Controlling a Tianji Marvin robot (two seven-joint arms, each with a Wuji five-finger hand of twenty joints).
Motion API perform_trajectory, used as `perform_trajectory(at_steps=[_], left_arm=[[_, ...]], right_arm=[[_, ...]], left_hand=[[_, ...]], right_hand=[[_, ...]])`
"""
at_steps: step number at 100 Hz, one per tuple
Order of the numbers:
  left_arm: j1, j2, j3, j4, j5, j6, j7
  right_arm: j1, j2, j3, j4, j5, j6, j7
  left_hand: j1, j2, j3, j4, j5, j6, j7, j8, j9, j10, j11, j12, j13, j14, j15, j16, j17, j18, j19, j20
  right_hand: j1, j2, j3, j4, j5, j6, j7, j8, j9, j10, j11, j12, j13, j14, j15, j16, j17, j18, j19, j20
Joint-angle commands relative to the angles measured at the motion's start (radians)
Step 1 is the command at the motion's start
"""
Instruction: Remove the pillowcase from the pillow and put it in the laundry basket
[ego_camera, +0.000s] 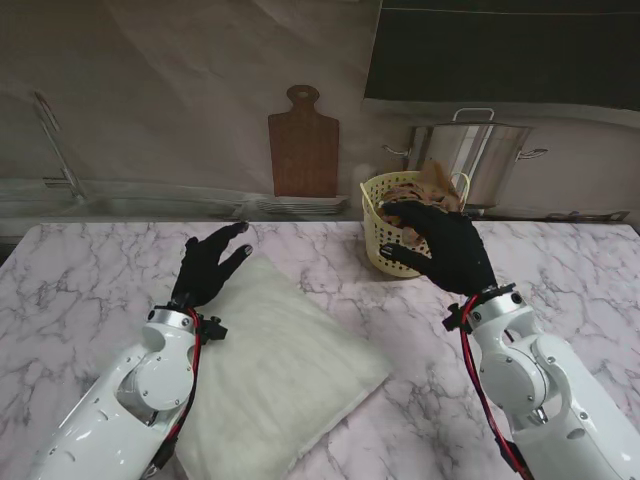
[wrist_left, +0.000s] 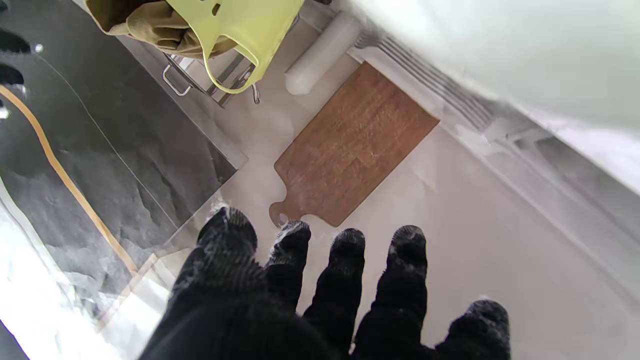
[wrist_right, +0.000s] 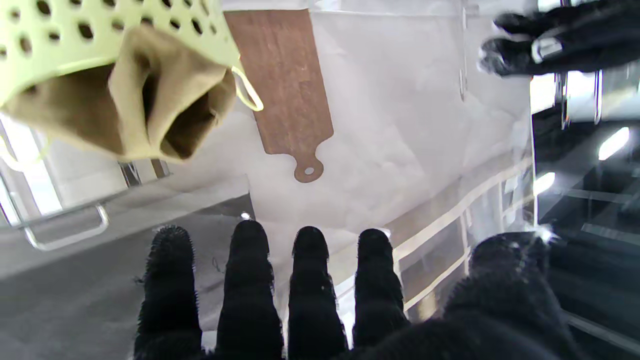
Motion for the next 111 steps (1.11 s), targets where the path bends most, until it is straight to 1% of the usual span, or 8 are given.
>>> perform_trajectory(at_steps=[1,9,17,29,45,59,71,111], left_arm=[[0.01,-0.006,0.009,0.0,-0.021,0.009,-0.039],[0.011,-0.009,0.015,0.008,-0.046,0.012,-0.047],[0.009,-0.012,0.02,0.017,-0.068,0.017,-0.049],[0.011,-0.009,0.019,0.016,-0.088,0.028,-0.079],[0.016,0.001,0.012,0.008,-0.091,0.036,-0.123],[0.026,-0.002,0.005,-0.007,-0.121,0.039,-0.126],[0.025,0.003,0.003,-0.009,-0.09,0.036,-0.13],[0.02,0.005,0.005,-0.01,-0.104,0.056,-0.151]], right_arm=[[-0.014,-0.014,-0.013,0.048,0.043,0.001,0.005],[-0.024,-0.019,-0.024,0.083,0.092,0.003,0.006],[-0.028,-0.024,-0.033,0.122,0.119,0.006,-0.008],[-0.014,-0.038,-0.045,0.185,0.176,-0.019,-0.052],[0.009,-0.037,-0.053,0.23,0.204,-0.025,-0.027],[0.028,-0.038,-0.066,0.253,0.217,-0.027,-0.019],[0.035,-0.035,-0.07,0.26,0.204,-0.036,-0.021],[0.024,-0.034,-0.045,0.272,0.195,-0.048,-0.024]], left_hand=[[0.002,0.067,-0.01,0.009,0.0,0.005,-0.023,-0.04,0.0,-0.015,0.015,0.038,0.006,-0.04,0.01,0.023,-0.032,-0.028,0.731,0.0],[-0.01,0.063,-0.01,0.009,-0.003,0.01,-0.019,-0.06,-0.001,-0.014,0.054,0.098,0.01,-0.043,0.028,0.051,-0.043,-0.031,0.763,-0.016],[-0.022,0.066,-0.013,0.008,-0.015,0.013,-0.023,-0.064,-0.026,-0.011,0.047,0.106,-0.003,-0.043,0.023,0.055,-0.053,-0.036,0.767,-0.02],[-0.055,0.062,-0.011,0.008,-0.032,0.016,-0.028,-0.072,-0.087,0.0,-0.073,-0.028,-0.021,-0.046,-0.03,0.01,-0.056,-0.037,0.732,-0.068],[-0.07,0.064,-0.012,0.008,-0.046,0.02,-0.033,-0.075,-0.104,0.007,-0.085,-0.073,-0.032,-0.037,-0.038,-0.011,-0.054,-0.03,0.711,-0.085],[-0.073,0.065,-0.011,0.009,-0.053,0.025,-0.036,-0.076,-0.103,0.0,-0.078,-0.073,-0.036,-0.033,-0.034,-0.011,-0.055,-0.03,0.707,-0.084],[-0.077,0.067,-0.012,0.009,-0.06,0.027,-0.039,-0.077,-0.104,-0.002,-0.076,-0.072,-0.036,-0.033,-0.032,-0.011,-0.051,-0.029,0.707,-0.082],[-0.083,0.068,-0.011,0.01,-0.068,0.028,-0.042,-0.08,-0.108,0.0,-0.077,-0.073,-0.04,-0.03,-0.032,-0.013,-0.051,-0.026,0.692,-0.076]], right_hand=[[-0.009,0.0,-0.001,0.024,0.017,-0.028,0.017,-0.01,0.012,-0.024,0.018,0.009,0.016,-0.031,0.005,0.016,0.0,0.016,0.016,0.011],[-0.011,0.003,-0.001,0.024,0.007,-0.028,0.02,-0.01,0.0,-0.03,0.02,0.012,0.01,-0.038,0.003,0.018,-0.003,0.012,0.017,0.014],[-0.013,0.001,-0.002,0.024,0.002,-0.029,0.023,-0.009,-0.005,-0.039,0.024,0.014,0.007,-0.043,0.002,0.019,-0.003,0.009,0.018,0.017],[-0.012,0.003,0.0,0.025,0.001,-0.036,0.033,-0.007,-0.006,-0.056,0.034,0.019,0.005,-0.059,0.001,0.02,-0.002,-0.001,0.017,0.021],[-0.009,0.003,0.0,0.025,-0.011,-0.037,0.039,-0.008,-0.017,-0.066,0.039,0.022,-0.005,-0.065,-0.003,0.02,-0.004,-0.014,0.011,0.025],[-0.005,0.002,0.001,0.025,-0.016,-0.036,0.043,-0.01,-0.023,-0.066,0.039,0.022,-0.011,-0.066,-0.005,0.02,-0.007,-0.017,0.006,0.028],[-0.007,0.005,0.0,0.025,-0.016,-0.04,0.046,-0.011,-0.022,-0.066,0.041,0.022,-0.012,-0.064,-0.006,0.019,-0.007,-0.016,0.003,0.031],[-0.005,0.003,-0.001,0.025,-0.015,-0.042,0.053,-0.017,-0.023,-0.066,0.04,0.021,-0.013,-0.067,-0.006,0.019,-0.006,-0.02,-0.007,0.039]])
